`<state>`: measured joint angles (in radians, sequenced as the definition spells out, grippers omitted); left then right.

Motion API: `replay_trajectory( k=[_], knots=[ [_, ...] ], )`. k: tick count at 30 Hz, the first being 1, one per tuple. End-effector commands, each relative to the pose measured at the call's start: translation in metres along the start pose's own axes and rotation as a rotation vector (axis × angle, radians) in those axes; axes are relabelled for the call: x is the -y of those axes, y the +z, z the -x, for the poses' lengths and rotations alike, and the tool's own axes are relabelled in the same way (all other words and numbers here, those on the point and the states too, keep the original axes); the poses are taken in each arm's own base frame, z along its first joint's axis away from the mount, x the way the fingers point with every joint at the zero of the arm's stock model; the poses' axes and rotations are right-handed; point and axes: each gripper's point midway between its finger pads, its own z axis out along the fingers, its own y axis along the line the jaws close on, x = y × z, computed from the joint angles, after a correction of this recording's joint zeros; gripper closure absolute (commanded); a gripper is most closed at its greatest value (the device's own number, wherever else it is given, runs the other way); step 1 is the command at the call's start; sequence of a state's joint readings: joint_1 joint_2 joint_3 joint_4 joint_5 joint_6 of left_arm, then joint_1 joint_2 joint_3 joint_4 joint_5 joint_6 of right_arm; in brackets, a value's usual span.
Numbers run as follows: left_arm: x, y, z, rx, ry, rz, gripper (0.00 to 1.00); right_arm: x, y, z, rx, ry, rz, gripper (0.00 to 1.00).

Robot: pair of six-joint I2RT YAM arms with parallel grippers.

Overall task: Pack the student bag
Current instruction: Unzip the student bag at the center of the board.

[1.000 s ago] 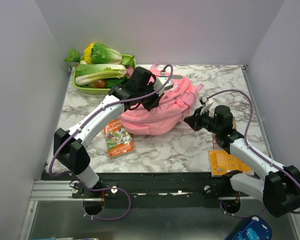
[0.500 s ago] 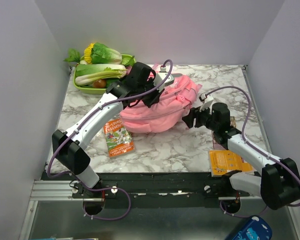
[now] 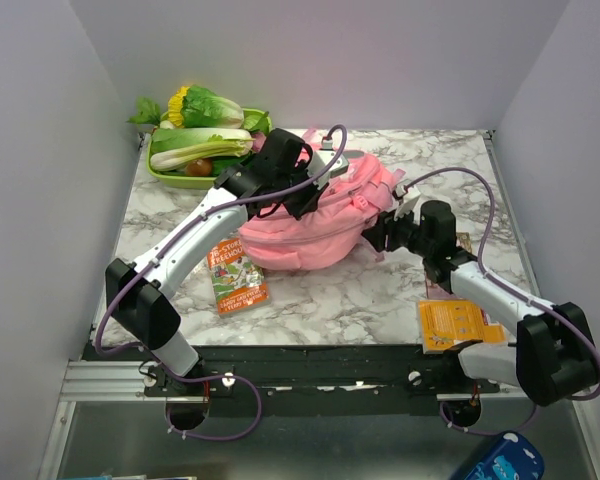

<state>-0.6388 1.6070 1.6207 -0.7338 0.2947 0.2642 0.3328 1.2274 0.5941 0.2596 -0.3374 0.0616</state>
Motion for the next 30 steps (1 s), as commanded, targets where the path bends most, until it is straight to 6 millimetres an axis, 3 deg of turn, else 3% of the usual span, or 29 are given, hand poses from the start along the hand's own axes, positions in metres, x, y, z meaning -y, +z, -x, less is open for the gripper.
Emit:
replay_trajectory(
  k=[1,6,9,11,13,24,30],
  knots=[
    [-0.013,-0.02,0.027,0.108,0.035,0.079,1.0,-0.011,0.007,0.016,0.045,-0.027,0.07,0.51],
    [-0.016,-0.019,0.025,0.107,0.032,0.092,1.0,-0.016,0.009,0.009,0.027,-0.012,0.103,0.59],
    [-0.017,-0.017,0.022,0.101,0.026,0.091,1.0,-0.019,0.006,0.008,0.021,-0.006,0.116,0.73],
    [-0.016,-0.013,0.02,0.096,0.024,0.087,1.0,-0.022,0.004,0.006,0.011,0.008,0.125,0.89],
    [-0.014,-0.009,0.019,0.095,0.012,0.071,1.0,-0.024,0.0,0.007,0.004,0.029,0.125,0.99],
    [0.002,0.008,0.019,0.082,0.007,0.004,1.0,-0.033,-0.021,-0.006,-0.02,0.077,0.099,0.99],
    [0.012,0.017,0.017,0.068,0.003,-0.03,1.0,-0.047,-0.023,-0.027,-0.067,0.114,0.108,0.99]
  ],
)
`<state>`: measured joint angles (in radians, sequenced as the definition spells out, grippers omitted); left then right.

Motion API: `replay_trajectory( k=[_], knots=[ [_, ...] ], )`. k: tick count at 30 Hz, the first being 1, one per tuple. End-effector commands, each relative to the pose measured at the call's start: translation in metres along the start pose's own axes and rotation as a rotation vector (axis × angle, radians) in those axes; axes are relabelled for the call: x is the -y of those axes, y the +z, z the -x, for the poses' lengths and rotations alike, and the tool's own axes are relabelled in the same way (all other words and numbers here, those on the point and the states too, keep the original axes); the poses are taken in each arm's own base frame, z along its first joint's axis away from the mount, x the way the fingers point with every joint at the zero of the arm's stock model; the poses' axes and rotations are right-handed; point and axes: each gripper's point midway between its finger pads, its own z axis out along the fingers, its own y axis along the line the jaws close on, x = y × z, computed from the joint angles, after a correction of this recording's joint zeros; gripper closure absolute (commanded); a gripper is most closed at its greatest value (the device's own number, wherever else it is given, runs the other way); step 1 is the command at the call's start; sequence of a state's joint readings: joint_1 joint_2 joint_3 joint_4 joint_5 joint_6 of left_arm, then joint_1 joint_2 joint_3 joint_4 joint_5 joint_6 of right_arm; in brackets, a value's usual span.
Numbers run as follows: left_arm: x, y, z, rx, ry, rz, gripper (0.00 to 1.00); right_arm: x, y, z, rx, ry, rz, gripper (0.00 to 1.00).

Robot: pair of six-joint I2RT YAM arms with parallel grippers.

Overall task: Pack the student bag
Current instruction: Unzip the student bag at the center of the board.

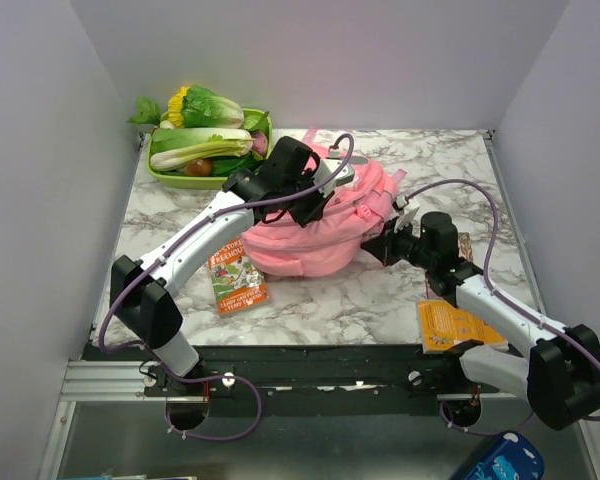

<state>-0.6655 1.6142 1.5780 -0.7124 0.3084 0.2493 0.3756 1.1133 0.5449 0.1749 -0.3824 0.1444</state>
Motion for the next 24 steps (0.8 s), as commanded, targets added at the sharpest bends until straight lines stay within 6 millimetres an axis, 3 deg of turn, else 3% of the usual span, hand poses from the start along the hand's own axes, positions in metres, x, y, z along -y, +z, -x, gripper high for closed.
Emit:
replay_trajectory(
  k=[1,9,13,17,24],
  knots=[
    [-0.001,0.005,0.027,0.087,0.009,0.007,1.0,-0.017,-0.001,-0.019,-0.04,0.04,0.032,0.99],
    [0.014,0.018,0.027,0.075,0.002,-0.037,1.0,-0.05,-0.003,-0.024,-0.07,0.028,0.063,0.99],
    [0.026,0.037,0.026,0.068,-0.008,-0.061,1.0,-0.071,-0.006,-0.032,-0.115,-0.009,0.072,0.99],
    [0.037,0.055,0.029,0.065,-0.019,-0.088,1.0,-0.08,-0.009,-0.044,-0.128,-0.025,0.068,0.99],
    [0.038,0.091,0.046,0.058,-0.129,-0.132,1.0,-0.083,-0.015,-0.059,-0.136,-0.019,0.008,0.99]
  ],
)
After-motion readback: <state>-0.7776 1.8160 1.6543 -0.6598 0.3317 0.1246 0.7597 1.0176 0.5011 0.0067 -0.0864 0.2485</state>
